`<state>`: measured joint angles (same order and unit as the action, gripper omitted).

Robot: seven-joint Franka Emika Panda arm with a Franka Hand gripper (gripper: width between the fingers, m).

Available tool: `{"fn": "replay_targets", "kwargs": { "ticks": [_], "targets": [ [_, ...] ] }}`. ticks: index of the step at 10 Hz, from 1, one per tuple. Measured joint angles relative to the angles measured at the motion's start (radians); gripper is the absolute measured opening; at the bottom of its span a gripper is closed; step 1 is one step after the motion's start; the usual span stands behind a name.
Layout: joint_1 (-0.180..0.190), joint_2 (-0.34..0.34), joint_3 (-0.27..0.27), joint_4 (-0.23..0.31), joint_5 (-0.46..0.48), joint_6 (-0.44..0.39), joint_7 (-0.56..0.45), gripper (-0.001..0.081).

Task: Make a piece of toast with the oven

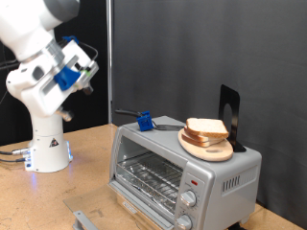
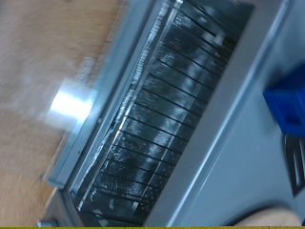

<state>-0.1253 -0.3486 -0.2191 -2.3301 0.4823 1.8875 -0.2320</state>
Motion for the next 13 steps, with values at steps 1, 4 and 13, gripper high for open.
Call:
{"fn": "replay_targets", "kwargs": {
  "ticks": [1, 4, 13],
  "targets": [
    [0.000, -0.037, 0.036, -0.013, -0.063, 0.045, 0.011, 0.0682],
    [-0.005, -0.074, 0.061, -0.042, -0.070, 0.044, 0.000, 0.0682],
    [0.108, -0.263, 0.205, -0.028, 0.026, 0.022, -0.091, 0.0682]
  ]
}}
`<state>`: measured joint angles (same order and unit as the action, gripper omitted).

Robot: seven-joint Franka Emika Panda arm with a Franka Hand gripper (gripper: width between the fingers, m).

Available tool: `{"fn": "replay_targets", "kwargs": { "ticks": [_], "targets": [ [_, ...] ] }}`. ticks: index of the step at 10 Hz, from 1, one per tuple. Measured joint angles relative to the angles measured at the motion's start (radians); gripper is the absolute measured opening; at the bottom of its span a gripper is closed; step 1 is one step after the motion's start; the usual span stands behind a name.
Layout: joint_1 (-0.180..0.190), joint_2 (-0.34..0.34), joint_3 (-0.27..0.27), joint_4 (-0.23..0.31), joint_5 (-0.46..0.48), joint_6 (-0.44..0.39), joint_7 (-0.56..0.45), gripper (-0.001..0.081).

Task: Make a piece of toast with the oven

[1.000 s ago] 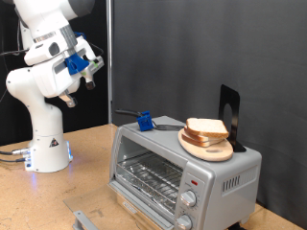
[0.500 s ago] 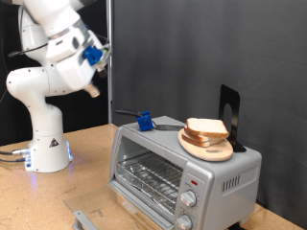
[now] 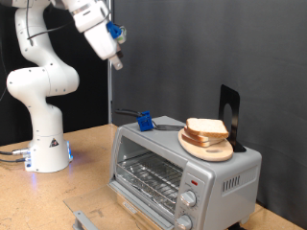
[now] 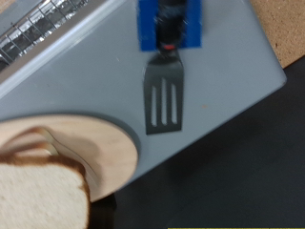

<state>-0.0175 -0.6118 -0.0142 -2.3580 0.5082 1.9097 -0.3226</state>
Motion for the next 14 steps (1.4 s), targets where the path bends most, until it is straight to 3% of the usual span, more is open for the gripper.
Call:
{"fn": "replay_targets", "kwargs": {
  "ticks": [2, 5, 8, 14],
  "targets": [
    [-0.007, -0.045, 0.040, -0.014, -0.012, -0.002, 0.052, 0.0682],
    [-0.005, -0.039, 0.045, -0.031, -0.009, 0.020, 0.021, 0.0682],
    [0.001, -0.039, 0.109, -0.107, -0.003, 0.153, 0.019, 0.0682],
    [0.003, -0.036, 0.221, -0.260, 0.028, 0.339, 0.042, 0.0682]
  ]
}}
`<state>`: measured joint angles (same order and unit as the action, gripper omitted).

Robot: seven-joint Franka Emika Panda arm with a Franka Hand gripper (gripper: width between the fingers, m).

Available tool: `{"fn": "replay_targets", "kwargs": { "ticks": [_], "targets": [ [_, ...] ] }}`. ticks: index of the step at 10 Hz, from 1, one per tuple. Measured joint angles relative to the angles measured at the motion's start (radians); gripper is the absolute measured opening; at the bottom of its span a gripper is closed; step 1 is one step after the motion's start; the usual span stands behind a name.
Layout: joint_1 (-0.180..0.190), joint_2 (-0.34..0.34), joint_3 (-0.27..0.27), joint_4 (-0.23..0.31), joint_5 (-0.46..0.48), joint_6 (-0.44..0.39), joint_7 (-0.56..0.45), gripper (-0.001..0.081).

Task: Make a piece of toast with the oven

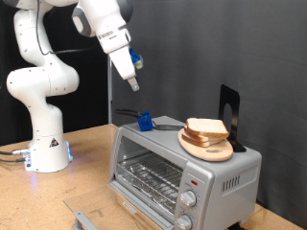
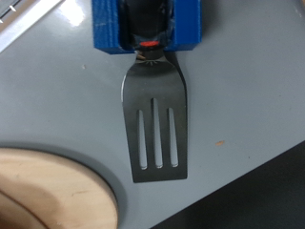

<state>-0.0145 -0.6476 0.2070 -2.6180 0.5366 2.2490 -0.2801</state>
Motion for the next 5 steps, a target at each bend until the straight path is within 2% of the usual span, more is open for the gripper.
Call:
{"fn": "replay_targets", "kwargs": {
  "ticks": [5],
  "targets": [
    [0.000, 0.047, 0.059, -0.050, 0.016, 0.117, 0.034, 0.0682]
  ]
}}
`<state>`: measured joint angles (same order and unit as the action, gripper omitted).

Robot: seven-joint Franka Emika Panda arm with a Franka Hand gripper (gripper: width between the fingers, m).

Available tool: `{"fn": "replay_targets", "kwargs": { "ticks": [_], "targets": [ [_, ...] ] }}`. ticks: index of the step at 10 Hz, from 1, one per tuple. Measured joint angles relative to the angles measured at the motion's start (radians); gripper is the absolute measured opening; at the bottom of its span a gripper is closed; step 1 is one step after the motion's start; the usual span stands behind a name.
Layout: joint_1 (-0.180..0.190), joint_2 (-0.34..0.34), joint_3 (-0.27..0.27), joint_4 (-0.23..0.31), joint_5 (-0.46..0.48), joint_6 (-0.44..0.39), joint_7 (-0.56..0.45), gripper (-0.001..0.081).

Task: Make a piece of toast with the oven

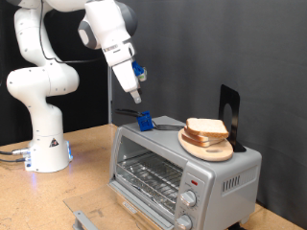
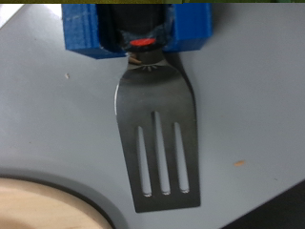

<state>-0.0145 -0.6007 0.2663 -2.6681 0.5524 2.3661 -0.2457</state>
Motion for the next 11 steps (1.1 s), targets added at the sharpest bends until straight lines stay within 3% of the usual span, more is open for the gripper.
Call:
{"fn": "replay_targets", "kwargs": {
  "ticks": [11],
  "targets": [
    [0.004, 0.123, 0.066, -0.034, 0.016, 0.153, 0.000, 0.0682]
  ]
}}
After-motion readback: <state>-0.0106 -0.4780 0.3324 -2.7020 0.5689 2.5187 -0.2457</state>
